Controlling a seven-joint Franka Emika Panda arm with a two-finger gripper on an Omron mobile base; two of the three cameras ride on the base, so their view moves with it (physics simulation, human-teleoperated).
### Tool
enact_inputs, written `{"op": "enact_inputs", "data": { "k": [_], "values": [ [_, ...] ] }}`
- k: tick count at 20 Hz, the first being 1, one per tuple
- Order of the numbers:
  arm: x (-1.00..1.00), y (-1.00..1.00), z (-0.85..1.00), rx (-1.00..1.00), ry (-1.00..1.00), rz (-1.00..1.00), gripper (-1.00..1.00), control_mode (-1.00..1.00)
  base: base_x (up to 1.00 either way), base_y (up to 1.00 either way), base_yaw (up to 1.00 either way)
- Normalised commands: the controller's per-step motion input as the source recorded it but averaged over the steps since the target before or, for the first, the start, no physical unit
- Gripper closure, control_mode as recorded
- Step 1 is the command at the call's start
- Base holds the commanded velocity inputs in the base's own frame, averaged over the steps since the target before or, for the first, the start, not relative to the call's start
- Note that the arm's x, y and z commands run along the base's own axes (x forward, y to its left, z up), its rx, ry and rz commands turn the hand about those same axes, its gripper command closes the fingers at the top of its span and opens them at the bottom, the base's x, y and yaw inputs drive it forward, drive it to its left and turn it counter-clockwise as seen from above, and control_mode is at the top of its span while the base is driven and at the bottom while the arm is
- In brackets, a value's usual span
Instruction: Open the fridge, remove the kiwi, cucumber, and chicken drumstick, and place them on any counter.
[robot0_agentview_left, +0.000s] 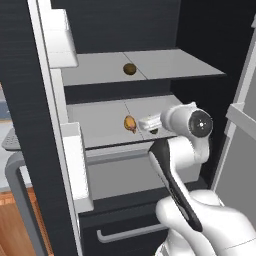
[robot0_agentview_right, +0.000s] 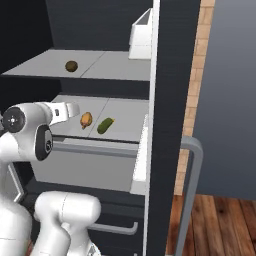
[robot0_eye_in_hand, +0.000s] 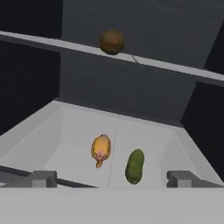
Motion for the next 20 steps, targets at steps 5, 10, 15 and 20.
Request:
{"op": "enact_inputs", "data": {
  "k": [5, 10, 15, 20],
  "values": [
    [-0.03, 0.18, 1.00, 0.02, 0.26, 0.00, -1.00, -1.00, 0.00, 0.00, 0.00],
    [0.29, 0.01, 0.84, 0.04, 0.19, 0.00, -1.00, -1.00, 0.00, 0.00, 0.00],
    [0.68, 0.00, 0.24, 0.01, -0.04, 0.00, -1.00, -1.00, 0.00, 0.00, 0.00],
    [0.85, 0.00, 0.00, 0.00, -0.08, -0.01, -1.00, -1.00, 0.00, 0.00, 0.00]
  ]
}}
